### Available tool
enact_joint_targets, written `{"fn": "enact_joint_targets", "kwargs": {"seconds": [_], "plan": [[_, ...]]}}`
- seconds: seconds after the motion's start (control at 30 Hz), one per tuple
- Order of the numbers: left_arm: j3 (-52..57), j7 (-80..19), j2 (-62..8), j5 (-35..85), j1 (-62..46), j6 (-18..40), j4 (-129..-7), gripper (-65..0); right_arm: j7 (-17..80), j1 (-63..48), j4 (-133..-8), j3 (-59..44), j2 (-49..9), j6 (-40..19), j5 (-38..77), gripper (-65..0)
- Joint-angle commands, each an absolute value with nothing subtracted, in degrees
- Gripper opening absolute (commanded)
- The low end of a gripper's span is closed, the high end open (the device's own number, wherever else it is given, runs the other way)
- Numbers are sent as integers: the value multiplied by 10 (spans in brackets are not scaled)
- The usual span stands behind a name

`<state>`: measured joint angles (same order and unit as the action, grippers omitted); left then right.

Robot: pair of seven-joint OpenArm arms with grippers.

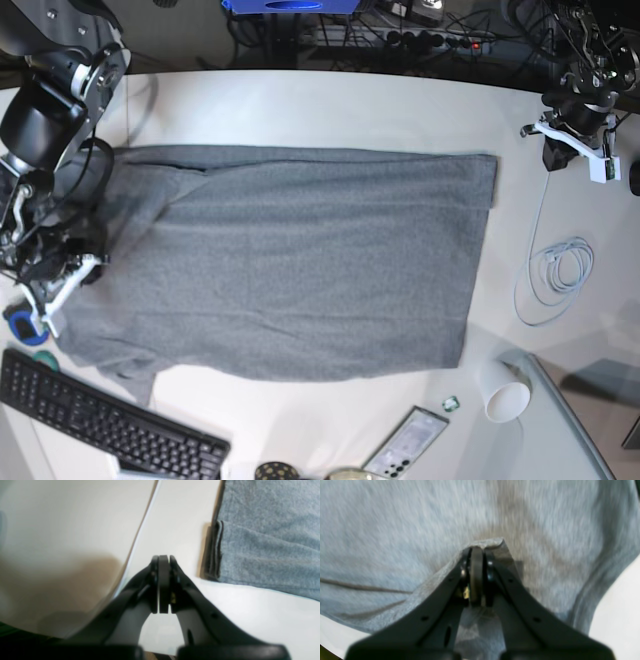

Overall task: Layout the t-shirt on the table in an organized manner, then fold the t-shirt properly
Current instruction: 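Press and smooth the folded shirt edge with the right gripper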

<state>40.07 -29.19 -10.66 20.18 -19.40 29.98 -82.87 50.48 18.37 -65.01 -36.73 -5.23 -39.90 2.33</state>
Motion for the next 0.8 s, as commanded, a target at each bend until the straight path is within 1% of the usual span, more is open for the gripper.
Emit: {"fn": "enact_joint_targets", "kwargs": {"seconds": [0.0, 0.2, 0.37, 0.53, 0.57, 0.6, 0.63, 0.7, 0.77], "plan": [[404, -281, -115, 210, -196, 301, -837, -650, 494, 202, -655, -367, -62, -400, 29, -648], [404, -283, -115, 209, -196, 301, -836, -650, 485, 237, -623, -371, -73, -400, 29, -648], [403, -281, -111, 164, -195, 301, -836, -650, 430, 241, -591, -370, -73, -400, 29, -648], [402, -283, -111, 162, -196, 302, -836, -650, 392, 238, -579, -372, -72, -400, 29, -644], [402, -282, -111, 162, -204, 302, -837, -650, 396, 235, -579, -370, -72, -400, 29, -615], [402, -280, -111, 162, -207, 302, -839, -650, 405, 229, -579, -368, -73, -400, 29, -573], [402, -280, -110, 162, -210, 303, -841, -650, 416, 224, -582, -367, -73, -400, 29, -512], [402, -280, -109, 163, -212, 327, -841, -650, 441, 215, -590, -368, -73, -400, 29, -363], [404, -280, -100, 163, -219, 368, -842, -650, 459, 194, -632, -373, -73, -400, 31, -209]]}}
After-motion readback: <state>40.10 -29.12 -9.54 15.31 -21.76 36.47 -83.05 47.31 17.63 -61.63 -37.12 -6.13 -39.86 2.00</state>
